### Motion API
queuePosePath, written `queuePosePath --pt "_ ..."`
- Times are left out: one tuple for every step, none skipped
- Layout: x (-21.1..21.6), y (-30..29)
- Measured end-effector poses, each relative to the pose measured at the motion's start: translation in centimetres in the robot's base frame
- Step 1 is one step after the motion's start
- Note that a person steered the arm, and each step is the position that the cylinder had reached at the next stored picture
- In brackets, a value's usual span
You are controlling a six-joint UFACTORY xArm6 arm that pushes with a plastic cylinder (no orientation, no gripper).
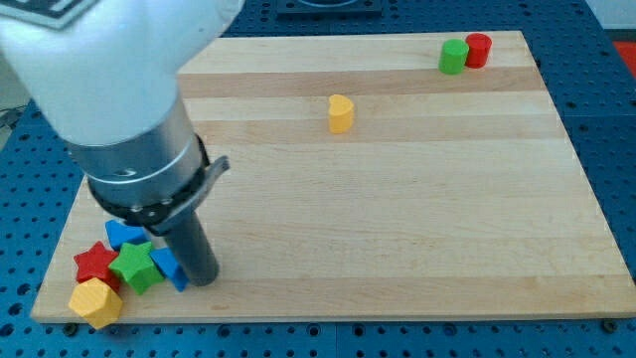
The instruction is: Slide the heart above the blue triangle
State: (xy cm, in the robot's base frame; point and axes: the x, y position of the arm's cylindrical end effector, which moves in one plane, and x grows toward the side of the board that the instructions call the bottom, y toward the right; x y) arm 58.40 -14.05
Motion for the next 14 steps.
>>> queuePosePath --pt "-0.1 0.0" --pt "-5.7 4.2" --pt "-18.0 6.5" --pt "-22.2 6.5" --pt "-27.9 6.8" --pt "-30.8 7.8" --pt "-30.8 16.2" --pt "-30.7 18.2" --pt "-27.3 17.3" --pt "-24.2 16.9" --pt "-21.4 16.5" --pt "-15.1 14.4" --pt "-10.4 11.5" --pt "-7.6 9.7"
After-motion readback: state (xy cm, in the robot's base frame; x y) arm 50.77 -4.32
